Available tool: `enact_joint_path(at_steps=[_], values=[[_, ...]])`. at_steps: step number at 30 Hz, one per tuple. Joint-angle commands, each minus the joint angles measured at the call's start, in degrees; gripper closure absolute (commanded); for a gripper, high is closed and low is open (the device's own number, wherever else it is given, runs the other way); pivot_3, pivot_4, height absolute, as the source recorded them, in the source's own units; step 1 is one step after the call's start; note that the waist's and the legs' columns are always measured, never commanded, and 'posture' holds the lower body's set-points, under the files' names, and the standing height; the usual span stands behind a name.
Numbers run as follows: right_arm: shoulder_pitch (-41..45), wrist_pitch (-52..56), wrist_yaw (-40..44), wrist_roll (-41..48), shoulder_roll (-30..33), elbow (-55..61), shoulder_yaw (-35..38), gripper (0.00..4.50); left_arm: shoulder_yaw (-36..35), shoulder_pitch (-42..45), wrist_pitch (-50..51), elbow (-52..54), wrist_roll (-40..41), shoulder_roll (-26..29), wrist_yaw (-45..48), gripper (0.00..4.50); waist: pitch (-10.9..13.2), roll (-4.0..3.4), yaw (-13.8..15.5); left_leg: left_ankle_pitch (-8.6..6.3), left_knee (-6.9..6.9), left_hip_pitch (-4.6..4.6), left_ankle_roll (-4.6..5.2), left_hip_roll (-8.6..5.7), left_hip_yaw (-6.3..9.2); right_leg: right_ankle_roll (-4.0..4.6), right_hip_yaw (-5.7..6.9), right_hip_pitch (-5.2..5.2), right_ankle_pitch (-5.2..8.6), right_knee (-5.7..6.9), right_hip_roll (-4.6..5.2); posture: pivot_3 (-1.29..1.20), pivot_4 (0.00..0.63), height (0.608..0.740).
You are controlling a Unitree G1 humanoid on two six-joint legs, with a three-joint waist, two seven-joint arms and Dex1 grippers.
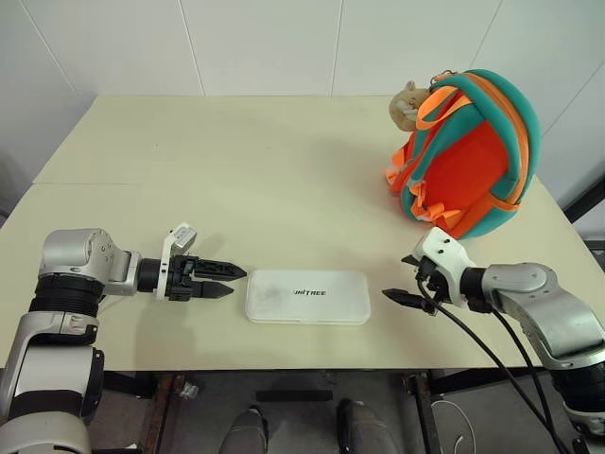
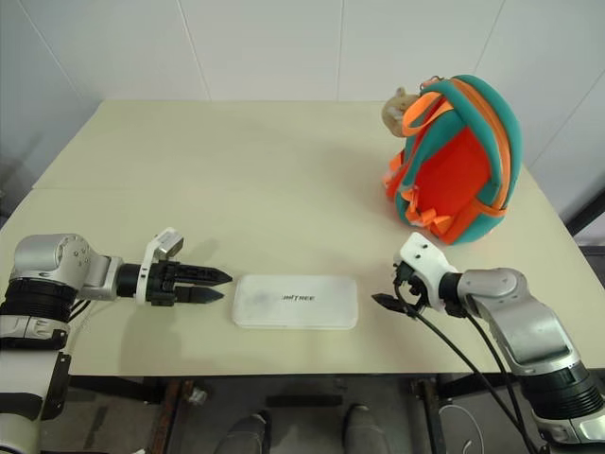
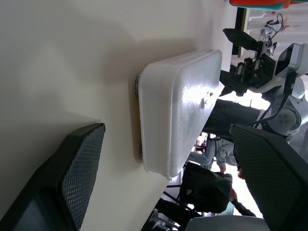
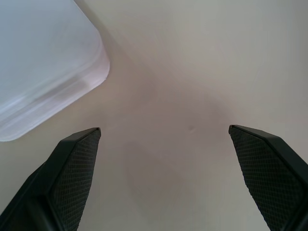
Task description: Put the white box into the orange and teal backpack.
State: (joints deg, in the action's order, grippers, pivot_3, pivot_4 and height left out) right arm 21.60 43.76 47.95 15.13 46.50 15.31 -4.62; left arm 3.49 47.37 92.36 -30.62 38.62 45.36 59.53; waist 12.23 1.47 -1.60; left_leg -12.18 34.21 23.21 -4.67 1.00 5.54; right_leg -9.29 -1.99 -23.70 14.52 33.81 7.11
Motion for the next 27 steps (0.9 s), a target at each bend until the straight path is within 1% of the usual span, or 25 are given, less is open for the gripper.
enact_joint_path(at_steps=[1, 6, 11, 17, 20, 27], values=[[0.1, -0.4, -0.6, -0.1, -0.6, 1.5, -0.2, 0.0, 0.3, -0.2, 0.1, -0.5, 1.6, 0.2, -0.6, 0.04, 0.0, 0.0, 0.0, 0.0, 0.0, 0.0, 0.0, 0.0, 0.0, 0.0, 0.0, 0.0, 0.0, 0.0, 0.0, 0.0, 0.15, 0.74], [0.8, -0.3, -1.1, -0.5, -1.8, 1.3, -1.1, 0.0, -0.7, -0.6, 0.1, -1.3, 1.7, -2.2, -2.2, 0.04, 0.0, 0.0, 0.0, 0.0, 0.02, -0.02, 0.0, 0.0, 0.0, 0.0, 0.0, 0.01, 0.0, 0.03, 0.0, 0.0, 0.15, 0.74], [1.6, -0.4, -1.9, -0.9, -3.4, 1.0, -2.2, 0.0, -0.9, -1.7, 0.1, -0.4, 3.8, -4.7, -3.5, 0.04, 0.0, 0.01, 0.2, 0.0, 0.04, -0.02, 0.0, -0.01, 0.0, -0.01, 0.0, 0.04, 0.0, 0.02, 0.01, 0.0, 0.15, 0.74], [2.1, -0.4, -2.1, -1.1, -4.2, 0.7, -2.5, 0.0, -2.6, -1.6, 0.1, -0.9, 4.9, -6.7, -5.6, 0.04, 0.0, 0.01, 0.2, 0.0, 0.05, -0.03, 0.0, -0.02, 0.02, -0.02, 0.0, 0.06, -0.01, 0.02, 0.01, 0.0, 0.15, 0.74], [2.5, -0.6, -2.3, -1.2, -4.7, 0.3, -3.0, 0.0, -4.1, -1.4, 0.1, -2.0, 3.6, -9.2, -7.0, 0.04, 0.0, 0.01, 0.2, 0.0, 0.07, -0.05, -0.01, -0.02, 0.02, -0.02, 0.0, 0.07, -0.02, 0.03, 0.01, 0.0, 0.15, 0.74], [2.2, -0.4, -2.6, -1.1, -4.7, 0.6, -2.8, 0.0, -6.4, -1.5, -1.4, -2.5, 2.5, -11.4, -8.6, 0.04, 0.0, 0.0, 0.3, 0.01, 0.14, -0.06, -0.01, -0.02, 0.02, -0.03, 0.0, 0.12, -0.02, 0.03, 0.01, 0.0, 0.15, 0.74]])
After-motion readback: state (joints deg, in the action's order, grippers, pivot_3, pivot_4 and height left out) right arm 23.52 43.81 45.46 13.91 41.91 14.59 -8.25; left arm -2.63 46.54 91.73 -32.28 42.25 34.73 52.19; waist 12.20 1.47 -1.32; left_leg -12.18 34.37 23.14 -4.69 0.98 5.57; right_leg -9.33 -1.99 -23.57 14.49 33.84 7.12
